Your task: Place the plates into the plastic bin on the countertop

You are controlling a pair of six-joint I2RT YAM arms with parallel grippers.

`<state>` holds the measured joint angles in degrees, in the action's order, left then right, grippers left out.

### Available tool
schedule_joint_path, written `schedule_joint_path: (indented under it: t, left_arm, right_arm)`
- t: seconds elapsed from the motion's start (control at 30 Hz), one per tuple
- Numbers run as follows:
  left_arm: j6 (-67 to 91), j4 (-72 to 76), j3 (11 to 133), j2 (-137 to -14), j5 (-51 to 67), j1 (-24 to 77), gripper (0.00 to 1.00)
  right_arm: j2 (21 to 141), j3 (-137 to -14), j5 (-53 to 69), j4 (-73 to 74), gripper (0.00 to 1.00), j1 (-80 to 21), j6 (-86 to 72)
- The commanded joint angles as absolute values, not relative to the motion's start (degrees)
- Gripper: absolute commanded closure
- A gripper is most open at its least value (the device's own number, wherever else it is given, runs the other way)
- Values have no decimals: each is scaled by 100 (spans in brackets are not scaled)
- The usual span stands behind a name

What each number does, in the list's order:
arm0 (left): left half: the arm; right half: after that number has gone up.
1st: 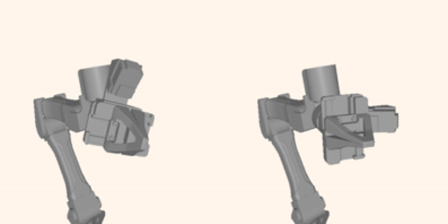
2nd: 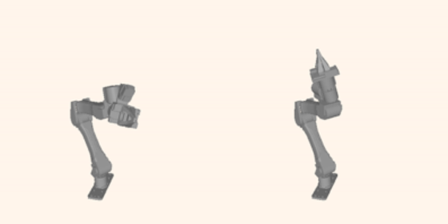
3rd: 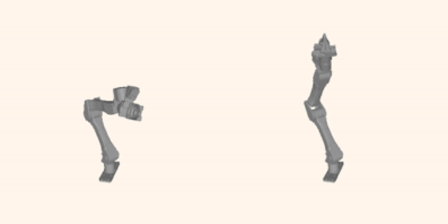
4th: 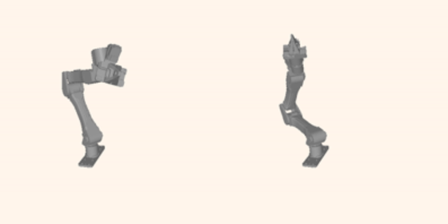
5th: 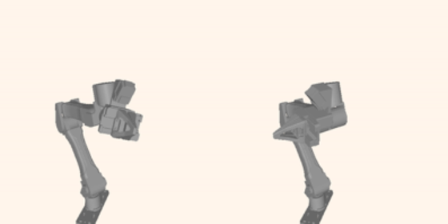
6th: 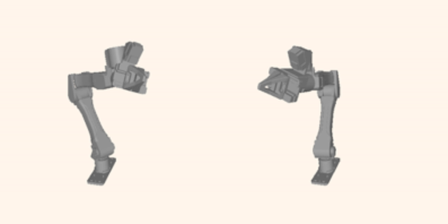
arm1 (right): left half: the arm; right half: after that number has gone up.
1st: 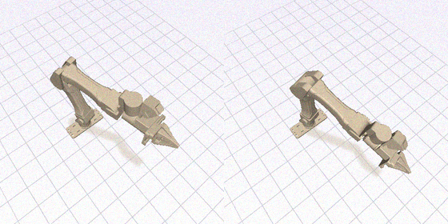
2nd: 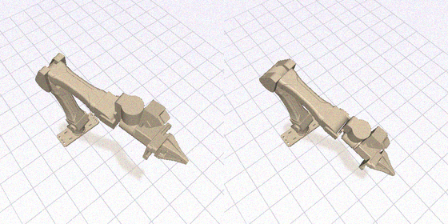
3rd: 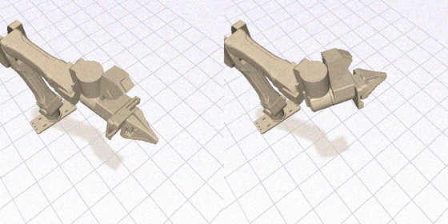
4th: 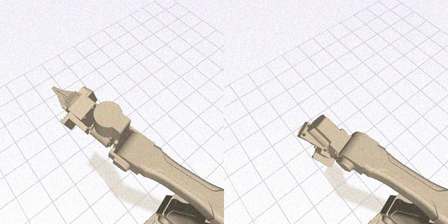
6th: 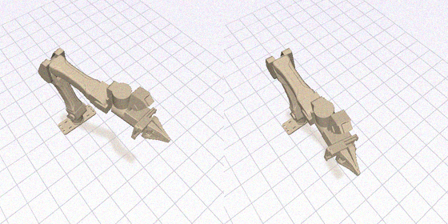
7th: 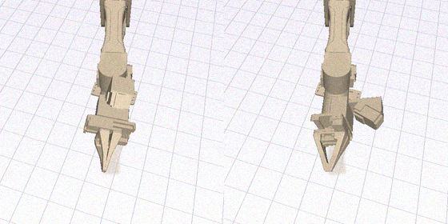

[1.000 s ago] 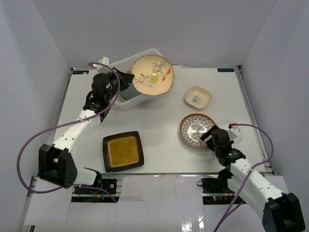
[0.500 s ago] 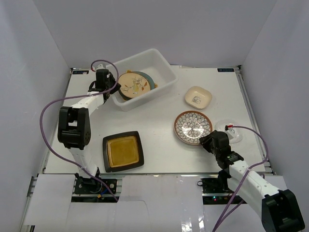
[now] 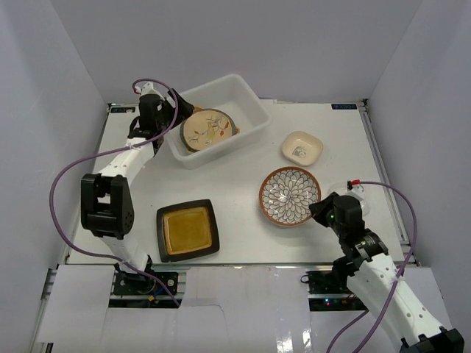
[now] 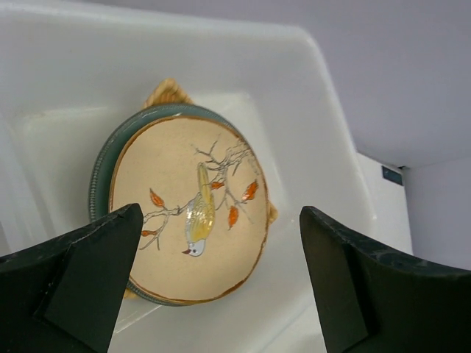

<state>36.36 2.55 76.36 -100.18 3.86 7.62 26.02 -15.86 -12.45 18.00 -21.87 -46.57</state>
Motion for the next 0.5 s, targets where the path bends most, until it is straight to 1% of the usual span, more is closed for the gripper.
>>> schedule_joint_path:
  t: [0.0,0.1,0.13,0.17,0.23,0.27,0.3,0.37,0.4,0.43,0.47]
  left_arm:
    - [3656,255,7595,-9203,404,765,2]
    - [3805,316,7357,-8519,825,765,2]
    - [3832,325,7113,-8299,974,765,2]
    - [3858,334,6954,-7818,1132,773,2]
    - [3885,334,6541,-7237,1589,773,2]
    - [3911,325,6061,-6590,1765,773,2]
    - [3955,142,5847,-6244,2289,773,2]
    - [3780,35,5293,-5532,2880,791,2]
    - [3736,-278,5091,-4806,3179,800,2]
    - [3596,-481,4924,-4451,3190,800,2]
    - [3447,-718,4739,-4134,3147,800,2]
  right_arm:
    - [2881,-2969,-573,547,92,-2189,-4307]
    - [3565,-3574,-71,98,92,-2197,-4219]
    - [3742,-3708,60,-338,92,-2197,-4219]
    - [3909,-3831,218,-543,92,-2215,-4201]
    - [4585,-4296,360,-964,92,-2241,-4070]
    - [5119,-4489,465,-1028,92,-2259,-4026]
    - [5368,-4683,535,-1081,92,-2276,-3921]
    - [6112,-5254,615,-1274,92,-2390,-3815]
    - [6352,-5447,598,-1309,92,-2434,-3719]
    - [6598,-5858,580,-1388,92,-2539,-3657]
    - [7088,-6080,528,-1415,92,-2592,-3621]
